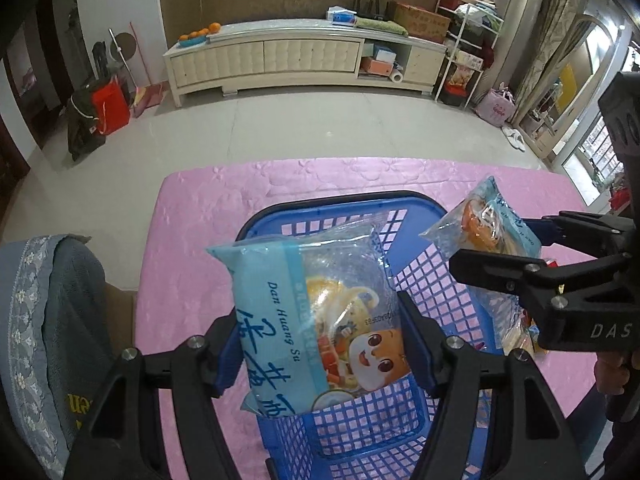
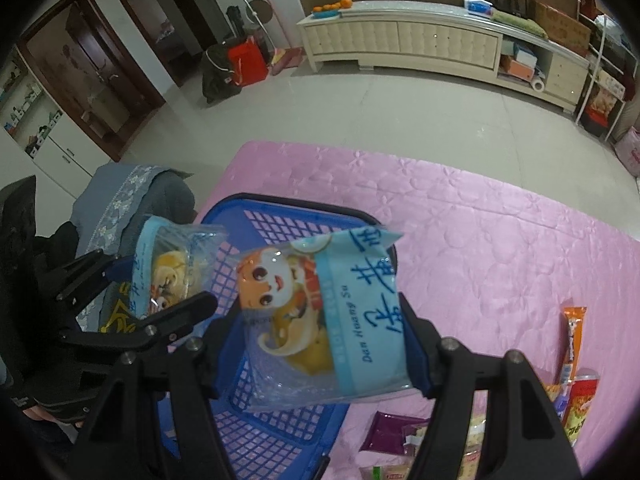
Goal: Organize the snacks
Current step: 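Carry both bun packs over the blue basket with left and right grippers, then open the left and right grippers to drop the bun packs into the basket, then grasp the green-labelled cracker pack with the left gripper, then carry the cracker pack into the basket and open the left gripper, then grasp the white-strip cracker pack with the right gripper and lift it, then lower the cracker pack into the basket and open the right gripper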
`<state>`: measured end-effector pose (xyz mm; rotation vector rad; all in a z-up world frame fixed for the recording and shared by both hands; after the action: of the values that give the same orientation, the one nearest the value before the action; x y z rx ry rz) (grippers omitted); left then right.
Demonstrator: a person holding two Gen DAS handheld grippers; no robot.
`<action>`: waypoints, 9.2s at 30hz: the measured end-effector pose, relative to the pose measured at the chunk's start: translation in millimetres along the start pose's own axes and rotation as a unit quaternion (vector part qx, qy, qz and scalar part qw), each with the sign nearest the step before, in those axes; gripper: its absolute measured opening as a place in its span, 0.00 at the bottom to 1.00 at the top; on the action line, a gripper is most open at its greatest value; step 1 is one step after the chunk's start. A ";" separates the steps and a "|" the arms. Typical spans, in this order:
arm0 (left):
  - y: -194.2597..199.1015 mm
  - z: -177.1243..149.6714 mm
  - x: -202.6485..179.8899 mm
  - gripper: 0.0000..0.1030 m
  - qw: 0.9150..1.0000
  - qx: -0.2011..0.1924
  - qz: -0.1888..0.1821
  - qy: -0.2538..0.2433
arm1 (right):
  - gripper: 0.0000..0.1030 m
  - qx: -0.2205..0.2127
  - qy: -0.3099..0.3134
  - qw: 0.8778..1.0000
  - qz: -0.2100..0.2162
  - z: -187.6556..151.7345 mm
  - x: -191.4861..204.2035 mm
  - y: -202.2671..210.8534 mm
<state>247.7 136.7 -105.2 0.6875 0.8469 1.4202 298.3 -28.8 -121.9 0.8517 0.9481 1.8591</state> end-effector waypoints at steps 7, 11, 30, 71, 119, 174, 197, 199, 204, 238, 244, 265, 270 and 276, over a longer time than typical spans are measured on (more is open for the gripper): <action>-8.3 4.6 5.7 0.63 1.000 0.006 -0.002 0.008 | 0.70 0.007 -0.008 1.000 0.002 4.2 2.4 -4.5; -7.9 5.4 8.7 0.69 1.000 0.000 0.007 0.013 | 0.70 0.007 -0.005 1.000 0.006 7.9 2.8 -7.2; 23.7 -5.3 -8.9 0.77 0.999 -0.023 0.018 0.014 | 0.84 -0.017 -0.022 1.000 -0.009 -4.6 -20.1 28.2; 76.3 -97.9 -200.6 0.80 0.987 -0.081 -0.067 -0.119 | 0.84 -0.109 -0.019 0.989 -0.099 -167.0 -110.0 165.8; -98.8 -157.1 -260.1 0.80 0.958 0.060 -0.041 -0.279 | 0.84 -0.045 -0.061 0.985 -0.152 -269.5 -190.2 58.5; 49.5 -93.0 -202.5 0.50 0.983 -0.115 -0.061 -0.131 | 0.84 -0.046 -0.113 0.989 -0.087 -184.3 -138.1 69.9; 46.0 -67.6 -33.0 0.50 0.997 -0.068 -0.008 0.026 | 0.82 0.043 -0.258 0.961 -0.085 -155.3 -139.5 -49.8; 37.6 -74.0 -33.3 0.50 0.998 -0.050 -0.018 0.035 | 0.82 0.044 -0.255 0.962 -0.090 -151.9 -138.6 -53.8; 16.6 -89.4 -37.1 0.50 0.998 -0.009 -0.010 0.054 | 0.80 0.045 -0.240 0.962 -0.122 -144.5 -133.9 -57.8; 61.1 -115.6 -79.4 0.69 0.998 -0.056 -0.011 0.009 | 0.49 -0.062 -0.126 0.987 -0.079 -155.2 -91.4 54.2; 75.8 -115.5 -81.7 0.69 0.997 -0.070 -0.007 0.012 | 0.49 -0.093 -0.111 0.988 -0.054 -149.7 -74.4 85.1; 113.2 -110.1 -51.5 0.69 0.993 -0.112 0.039 0.001 | 0.49 -0.114 -0.020 0.993 0.002 -97.2 13.1 97.9; 113.1 -113.4 -32.7 0.69 0.992 -0.111 0.052 0.011 | 0.49 -0.092 -0.003 0.996 0.008 -90.5 30.7 72.8; 107.7 -119.7 -12.6 0.69 0.992 -0.108 0.062 0.025 | 0.49 -0.063 0.006 0.998 0.012 -89.0 44.7 43.8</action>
<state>89.1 120.1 -80.2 0.5492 0.6847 1.6194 189.5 -27.9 -118.6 0.7791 0.8218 1.9243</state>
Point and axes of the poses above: each gripper's, at about its wrist camera, not at the fingertips, and y roughly against the way its jaws point, x to its left, z to its top, the point moved 4 cm from there along -y, roughly the way its jaws point, and after that the axes turned 2 degrees about -x, right-handed, at the moved point
